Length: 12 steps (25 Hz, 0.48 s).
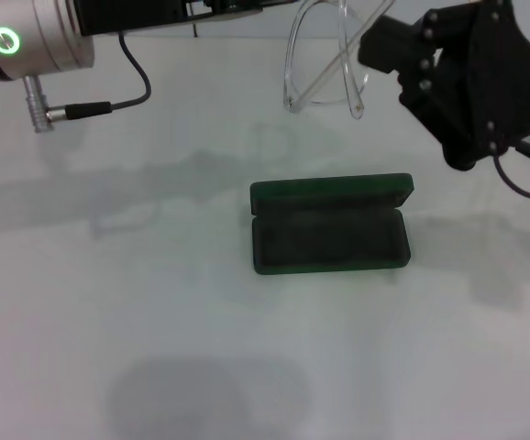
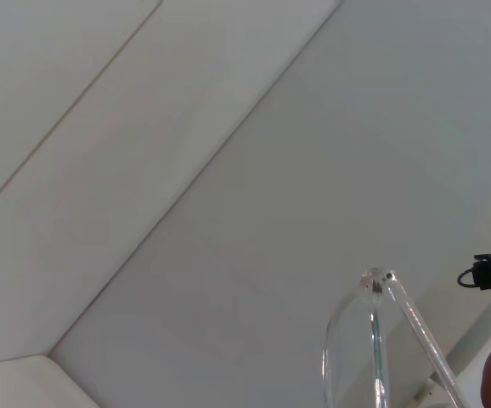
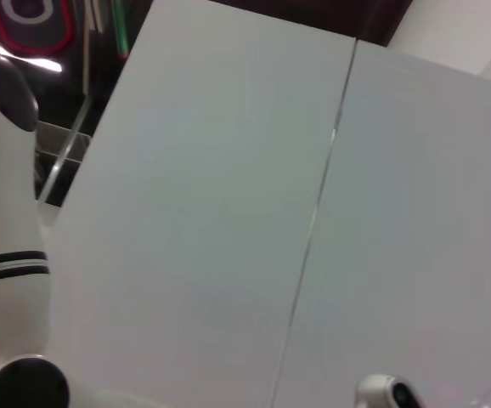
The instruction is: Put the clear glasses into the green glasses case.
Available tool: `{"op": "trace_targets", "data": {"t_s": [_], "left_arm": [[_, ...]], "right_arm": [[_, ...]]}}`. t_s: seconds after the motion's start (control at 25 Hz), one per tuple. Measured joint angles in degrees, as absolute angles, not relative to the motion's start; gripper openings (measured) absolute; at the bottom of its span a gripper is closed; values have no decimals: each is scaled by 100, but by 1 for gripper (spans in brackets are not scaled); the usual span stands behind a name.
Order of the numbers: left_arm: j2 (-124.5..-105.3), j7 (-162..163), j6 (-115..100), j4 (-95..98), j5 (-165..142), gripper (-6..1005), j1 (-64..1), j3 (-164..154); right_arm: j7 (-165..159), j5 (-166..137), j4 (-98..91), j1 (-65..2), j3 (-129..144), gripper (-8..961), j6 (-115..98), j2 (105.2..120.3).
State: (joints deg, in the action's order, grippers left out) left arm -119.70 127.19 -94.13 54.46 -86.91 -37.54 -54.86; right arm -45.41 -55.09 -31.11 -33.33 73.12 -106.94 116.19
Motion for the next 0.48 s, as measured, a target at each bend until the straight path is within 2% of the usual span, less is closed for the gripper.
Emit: {"op": "trace_targets", "data": {"t_s": [0.48], "left_arm": [[-11962,12683,-9407,5405,-8698,74,-3753,-5483]], "right_arm": [[-4327,-5244,-3111,-3348,7565,6,-10564,11619]]}}
